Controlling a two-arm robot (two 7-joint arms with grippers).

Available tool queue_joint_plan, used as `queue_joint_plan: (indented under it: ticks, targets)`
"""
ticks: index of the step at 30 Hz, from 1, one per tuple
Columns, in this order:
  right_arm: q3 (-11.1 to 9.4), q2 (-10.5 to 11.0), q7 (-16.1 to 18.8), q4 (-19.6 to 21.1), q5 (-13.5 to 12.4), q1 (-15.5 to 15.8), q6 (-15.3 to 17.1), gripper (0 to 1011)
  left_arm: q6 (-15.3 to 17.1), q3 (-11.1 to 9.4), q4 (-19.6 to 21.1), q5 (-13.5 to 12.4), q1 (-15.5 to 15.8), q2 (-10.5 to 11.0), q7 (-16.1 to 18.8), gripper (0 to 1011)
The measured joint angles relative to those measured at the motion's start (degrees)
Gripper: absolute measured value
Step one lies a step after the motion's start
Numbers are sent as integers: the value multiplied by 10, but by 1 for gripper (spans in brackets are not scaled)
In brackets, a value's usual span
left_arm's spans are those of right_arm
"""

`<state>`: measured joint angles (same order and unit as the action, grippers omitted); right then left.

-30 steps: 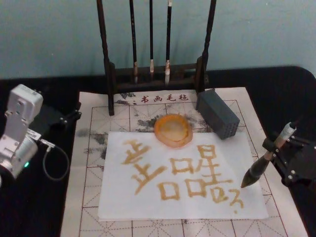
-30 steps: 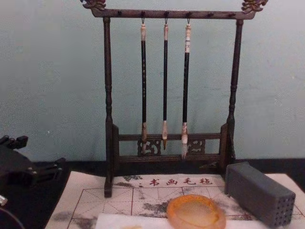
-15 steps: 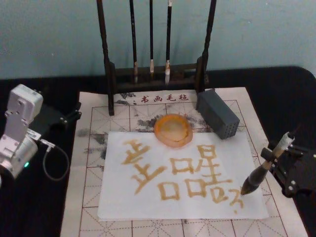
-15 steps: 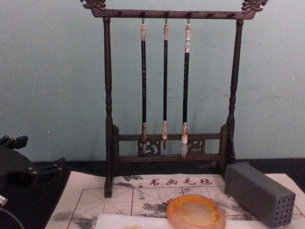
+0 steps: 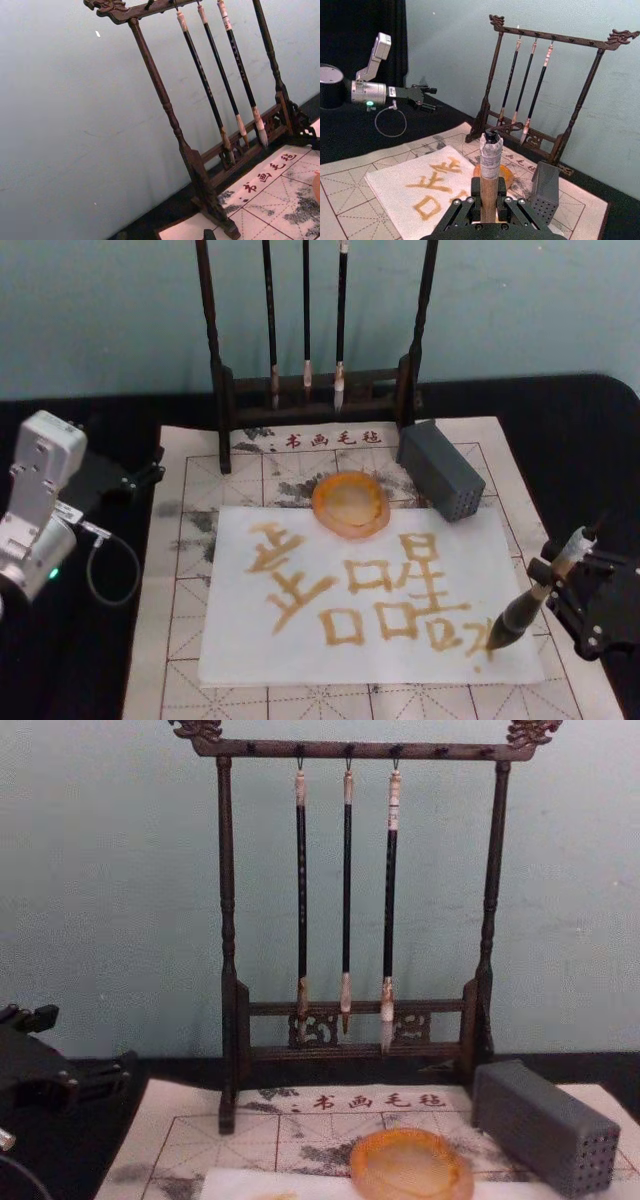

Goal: Pick up the brush from the inkstone, write on the paper, then place the brush back to its original position.

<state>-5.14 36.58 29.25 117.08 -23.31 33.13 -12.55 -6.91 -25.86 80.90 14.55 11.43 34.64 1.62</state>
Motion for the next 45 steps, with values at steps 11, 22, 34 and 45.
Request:
queue_joint_plan:
  ticks: [11, 22, 34, 45]
  targets:
    - [-16, -1, -6, -1, 4, 8, -1, 198, 0, 0, 0, 0, 0, 0, 0, 1001]
    - [-31, -5, -8, -1, 6, 13, -2, 198, 0, 0, 0, 0, 0, 0, 0, 1001]
    - [-43, -10, -4, 9, 3, 19, -9, 198, 0, 0, 0, 0, 0, 0, 0, 1001]
    - [-34, -13, 1, 12, -2, 10, -11, 198, 0, 0, 0, 0, 0, 0, 0, 1001]
